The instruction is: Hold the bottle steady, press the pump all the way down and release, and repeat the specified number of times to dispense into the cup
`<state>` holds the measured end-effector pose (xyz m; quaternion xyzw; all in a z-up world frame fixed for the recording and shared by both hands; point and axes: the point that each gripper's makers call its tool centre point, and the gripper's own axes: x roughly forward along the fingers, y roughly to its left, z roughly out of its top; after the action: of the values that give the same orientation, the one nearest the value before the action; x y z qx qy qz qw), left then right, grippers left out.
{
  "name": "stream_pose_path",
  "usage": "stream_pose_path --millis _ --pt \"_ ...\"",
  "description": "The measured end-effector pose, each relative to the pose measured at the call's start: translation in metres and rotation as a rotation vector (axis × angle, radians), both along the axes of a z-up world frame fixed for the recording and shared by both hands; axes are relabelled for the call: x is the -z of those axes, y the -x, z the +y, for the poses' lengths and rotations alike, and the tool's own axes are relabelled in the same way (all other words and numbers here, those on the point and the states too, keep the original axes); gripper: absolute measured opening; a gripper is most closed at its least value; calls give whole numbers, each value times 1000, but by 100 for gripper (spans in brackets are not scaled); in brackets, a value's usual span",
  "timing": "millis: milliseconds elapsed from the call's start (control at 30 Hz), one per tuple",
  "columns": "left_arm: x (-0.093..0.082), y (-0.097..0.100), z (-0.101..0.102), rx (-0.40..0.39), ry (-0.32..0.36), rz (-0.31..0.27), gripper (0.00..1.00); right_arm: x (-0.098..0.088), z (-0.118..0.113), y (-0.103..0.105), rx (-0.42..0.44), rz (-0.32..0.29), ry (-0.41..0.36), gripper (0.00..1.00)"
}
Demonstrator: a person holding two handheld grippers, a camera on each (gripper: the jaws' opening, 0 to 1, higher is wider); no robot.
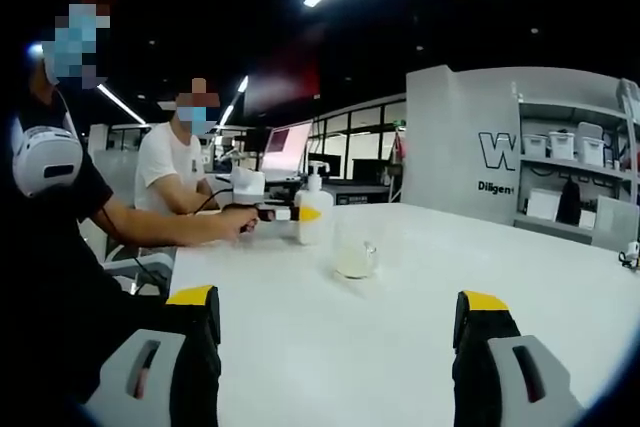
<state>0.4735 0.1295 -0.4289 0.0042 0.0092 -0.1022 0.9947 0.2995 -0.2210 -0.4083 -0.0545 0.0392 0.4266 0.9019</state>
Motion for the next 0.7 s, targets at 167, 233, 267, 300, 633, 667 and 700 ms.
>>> stream_pose_path --millis 167,233,267,300,633,667,700 --pt "0 -2 -5 9 -1 2 42 0 4 2 -3 -1 2 98" --pt "0 -2 -7 14 -1 -1 42 0 7 5 -2 0 2 98" --pt "0 -2 -8 16 -1 -1 42 1 9 6 -2 0 2 98" --pt "0 -3 -9 17 -1 0 42 1 10 7 -3 -1 2 98" --pt "0 -5 -19 40 4 -13 42 2 17 16 0 -2 -1 98" --pt "0 -5 -19 41 4 -13 42 2 18 16 0 -3 -1 98" --pt "0 -5 -20 44 4 -12 42 2 19 17 -1 -3 0 98"
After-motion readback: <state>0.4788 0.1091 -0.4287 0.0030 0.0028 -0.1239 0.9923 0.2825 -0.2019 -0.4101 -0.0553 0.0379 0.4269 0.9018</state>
